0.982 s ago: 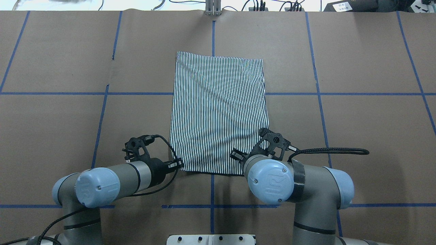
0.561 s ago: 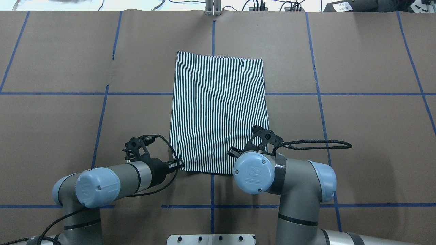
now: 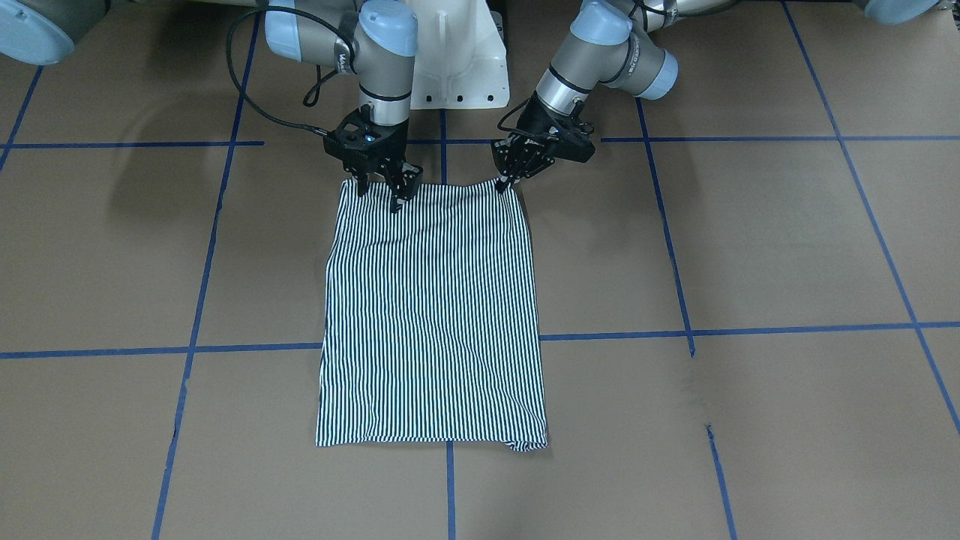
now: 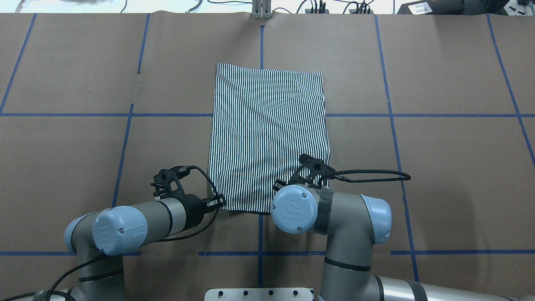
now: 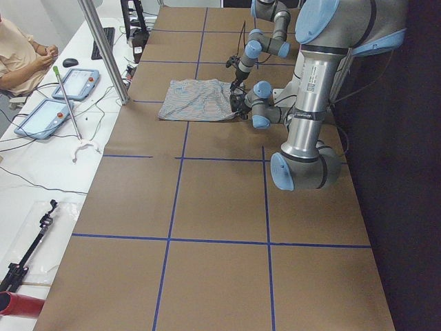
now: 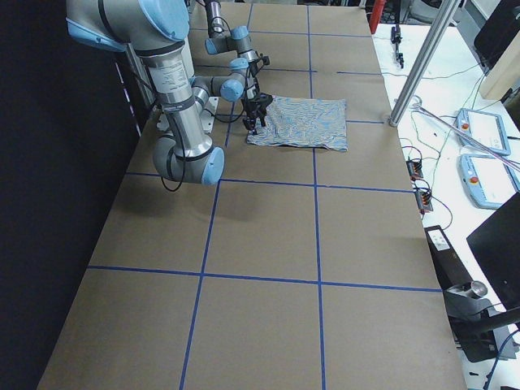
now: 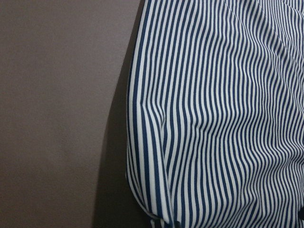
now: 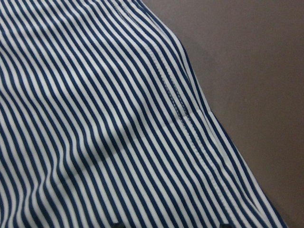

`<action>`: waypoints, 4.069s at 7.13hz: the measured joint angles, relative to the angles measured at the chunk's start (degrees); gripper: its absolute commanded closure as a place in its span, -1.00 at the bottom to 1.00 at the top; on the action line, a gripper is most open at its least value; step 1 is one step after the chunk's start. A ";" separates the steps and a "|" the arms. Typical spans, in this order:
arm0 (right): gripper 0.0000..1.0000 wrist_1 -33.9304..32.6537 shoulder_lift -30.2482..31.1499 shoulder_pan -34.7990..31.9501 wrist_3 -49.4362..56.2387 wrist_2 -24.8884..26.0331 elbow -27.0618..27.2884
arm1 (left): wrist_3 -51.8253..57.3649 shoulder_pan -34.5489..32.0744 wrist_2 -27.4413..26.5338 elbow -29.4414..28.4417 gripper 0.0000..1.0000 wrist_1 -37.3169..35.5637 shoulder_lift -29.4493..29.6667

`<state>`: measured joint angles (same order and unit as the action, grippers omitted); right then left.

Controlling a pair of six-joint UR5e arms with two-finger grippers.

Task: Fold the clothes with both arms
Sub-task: 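Position both grippers at the near corners of the shirt, then grasp the near shirt edge with both grippers and lift it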

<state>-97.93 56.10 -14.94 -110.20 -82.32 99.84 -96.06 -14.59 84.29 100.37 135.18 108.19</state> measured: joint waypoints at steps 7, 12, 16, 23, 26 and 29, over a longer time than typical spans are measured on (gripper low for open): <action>1.00 -0.74 -0.37 0.00 -0.30 -0.28 -0.91 | 0.00 0.00 0.00 0.07 1.00 0.00 0.09; 1.00 -7.11 0.22 -0.24 -0.15 -1.38 12.31 | 0.60 -0.62 1.31 11.90 1.00 -8.99 -1.97; 1.00 -18.87 -0.33 0.65 -0.24 -3.50 26.41 | 0.37 -0.39 6.24 33.67 1.00 -35.92 0.28; 1.00 -2.13 -6.13 -7.43 7.02 -3.03 2.07 | 9.58 -12.37 6.66 10.40 1.00 -35.17 11.62; 1.00 4.35 -8.78 -10.47 10.16 -3.03 -7.65 | 10.79 -14.75 6.54 -1.17 1.00 -26.70 13.63; -0.98 8.32 -10.73 -11.92 13.53 -3.03 -13.85 | 12.11 -15.29 6.51 -8.26 -0.98 -20.90 14.47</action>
<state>-89.61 45.37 -26.86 -96.67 -85.34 85.99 -83.96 -29.88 90.79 92.11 114.27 122.66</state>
